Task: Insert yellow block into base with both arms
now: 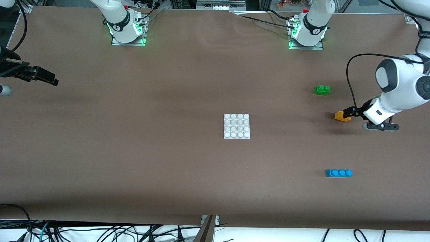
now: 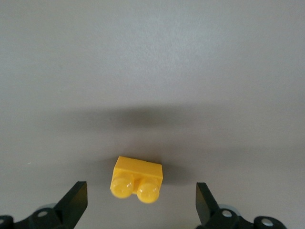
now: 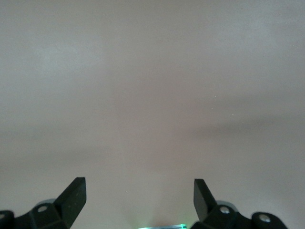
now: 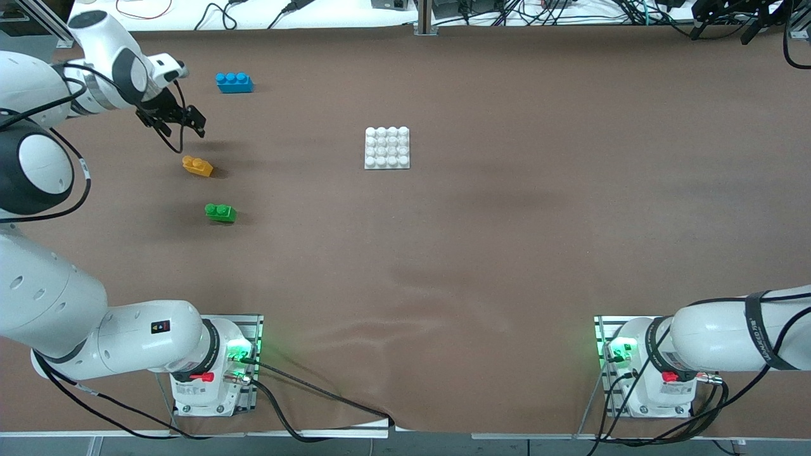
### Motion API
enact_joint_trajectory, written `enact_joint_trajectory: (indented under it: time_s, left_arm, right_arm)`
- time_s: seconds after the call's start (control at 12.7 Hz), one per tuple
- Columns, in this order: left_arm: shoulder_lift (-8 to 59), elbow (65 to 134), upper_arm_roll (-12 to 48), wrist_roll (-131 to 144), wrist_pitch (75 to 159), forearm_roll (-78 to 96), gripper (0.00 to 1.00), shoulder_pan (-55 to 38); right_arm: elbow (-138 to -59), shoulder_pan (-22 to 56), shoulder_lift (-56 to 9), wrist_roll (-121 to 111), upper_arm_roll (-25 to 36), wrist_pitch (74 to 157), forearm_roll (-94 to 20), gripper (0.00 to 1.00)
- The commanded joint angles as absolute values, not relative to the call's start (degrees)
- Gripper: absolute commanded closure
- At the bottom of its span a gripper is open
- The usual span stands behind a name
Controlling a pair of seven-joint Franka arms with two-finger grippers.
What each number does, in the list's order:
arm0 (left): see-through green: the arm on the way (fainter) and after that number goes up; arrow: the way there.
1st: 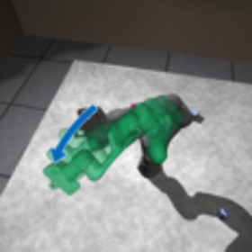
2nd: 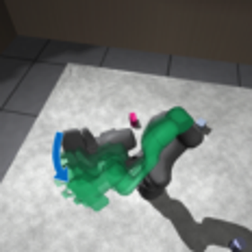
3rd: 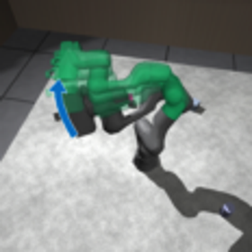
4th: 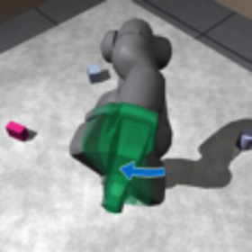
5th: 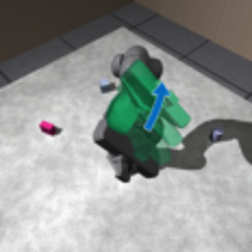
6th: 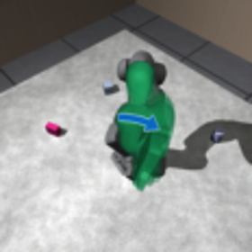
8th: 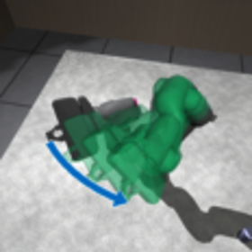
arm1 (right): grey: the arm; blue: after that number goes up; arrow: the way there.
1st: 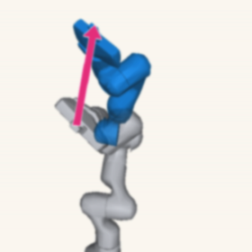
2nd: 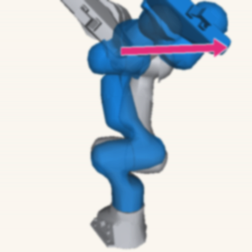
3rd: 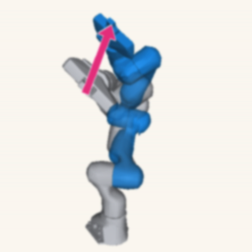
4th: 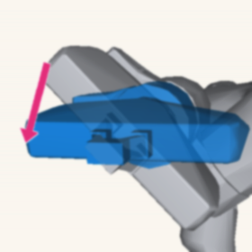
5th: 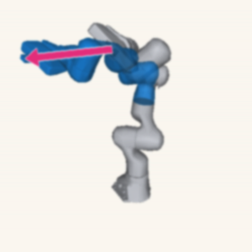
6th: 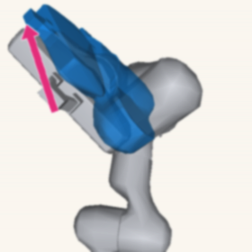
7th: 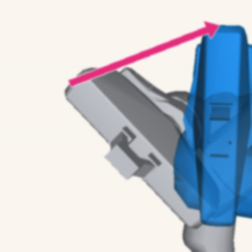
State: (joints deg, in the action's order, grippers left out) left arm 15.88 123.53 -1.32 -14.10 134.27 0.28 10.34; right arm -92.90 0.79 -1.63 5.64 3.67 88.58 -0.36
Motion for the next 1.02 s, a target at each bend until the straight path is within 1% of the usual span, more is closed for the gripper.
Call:
enact_joint_trajectory:
  time_s: [0.0,0.31,0.55,0.94]
  left_arm:
    - [17.65,127.17,-1.23,-16.87,139.47,-0.88,0.00,11.07]
    - [19.07,127.53,-2.55,-21.00,139.48,-0.88,0.00,11.07]
    - [20.65,127.62,-2.64,-21.27,139.66,-0.88,0.00,11.07]
    - [21.18,127.62,-2.64,-21.18,139.66,-0.79,0.00,11.07]
  right_arm:
    - [-92.37,0.26,-1.58,5.27,3.16,88.33,-0.53,0.00]
    - [-92.37,0.26,-1.58,5.27,3.16,88.24,-0.53,0.00]
    - [-92.37,0.26,-1.58,5.27,3.16,88.07,-0.53,0.00]
    - [-92.37,0.26,-1.58,5.27,3.16,87.98,-0.61,0.00]
